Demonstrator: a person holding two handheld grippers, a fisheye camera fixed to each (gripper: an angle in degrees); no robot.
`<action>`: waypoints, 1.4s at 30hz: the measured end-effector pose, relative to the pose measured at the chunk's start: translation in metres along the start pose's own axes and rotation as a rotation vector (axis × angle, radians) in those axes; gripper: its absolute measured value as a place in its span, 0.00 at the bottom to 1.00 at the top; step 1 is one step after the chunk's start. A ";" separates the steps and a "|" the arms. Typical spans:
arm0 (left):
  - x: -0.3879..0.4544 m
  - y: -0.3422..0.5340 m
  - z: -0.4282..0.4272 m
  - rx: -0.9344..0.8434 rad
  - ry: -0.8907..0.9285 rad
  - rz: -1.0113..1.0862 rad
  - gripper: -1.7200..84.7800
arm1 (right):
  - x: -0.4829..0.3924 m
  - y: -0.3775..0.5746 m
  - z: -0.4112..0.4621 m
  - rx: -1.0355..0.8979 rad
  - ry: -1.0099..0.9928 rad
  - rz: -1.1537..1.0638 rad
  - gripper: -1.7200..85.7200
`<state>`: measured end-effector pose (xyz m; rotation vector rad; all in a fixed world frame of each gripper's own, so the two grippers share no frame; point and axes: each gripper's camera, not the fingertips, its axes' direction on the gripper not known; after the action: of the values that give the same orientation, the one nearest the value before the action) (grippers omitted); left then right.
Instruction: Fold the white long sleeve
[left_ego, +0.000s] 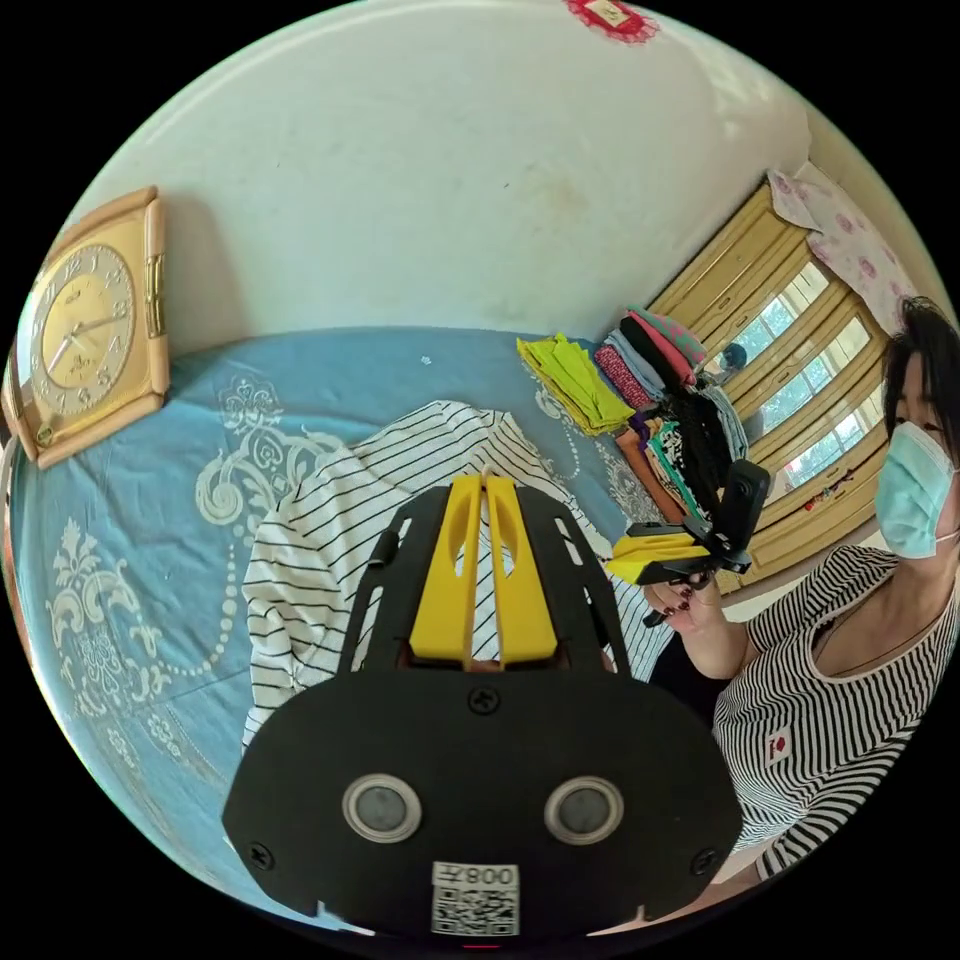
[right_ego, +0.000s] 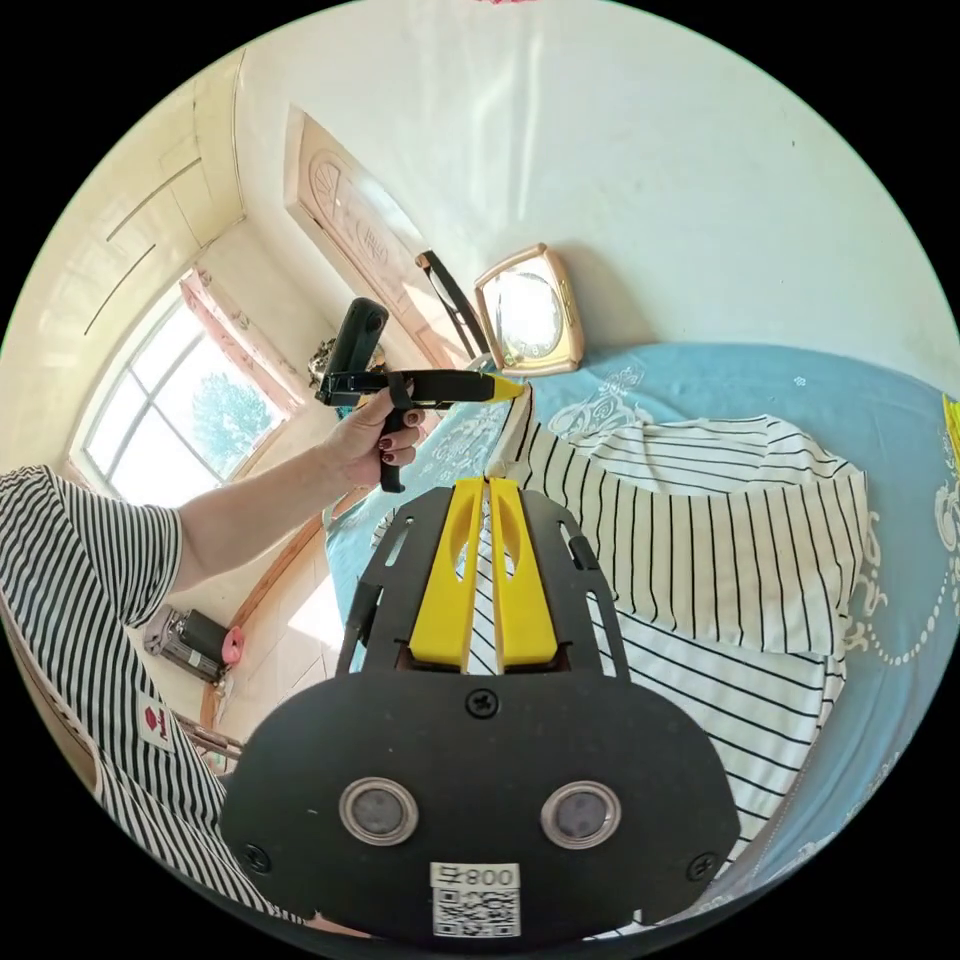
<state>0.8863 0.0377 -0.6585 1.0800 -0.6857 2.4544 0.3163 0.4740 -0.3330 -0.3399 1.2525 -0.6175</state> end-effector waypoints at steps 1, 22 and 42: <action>-0.026 0.022 0.002 -0.008 0.004 -0.035 0.03 | -0.002 -0.005 0.019 -0.039 -0.006 0.002 0.03; -0.221 0.259 0.037 -0.029 -0.076 -0.328 0.02 | -0.040 -0.072 0.258 -0.477 0.020 -0.093 0.03; -0.154 0.309 0.141 -0.124 -0.181 -0.262 0.02 | -0.033 -0.102 0.290 -0.450 0.035 -0.022 0.02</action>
<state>0.9079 -0.3141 -0.7791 1.2660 -0.6917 2.0853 0.5613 0.3869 -0.1650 -0.7193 1.4198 -0.3553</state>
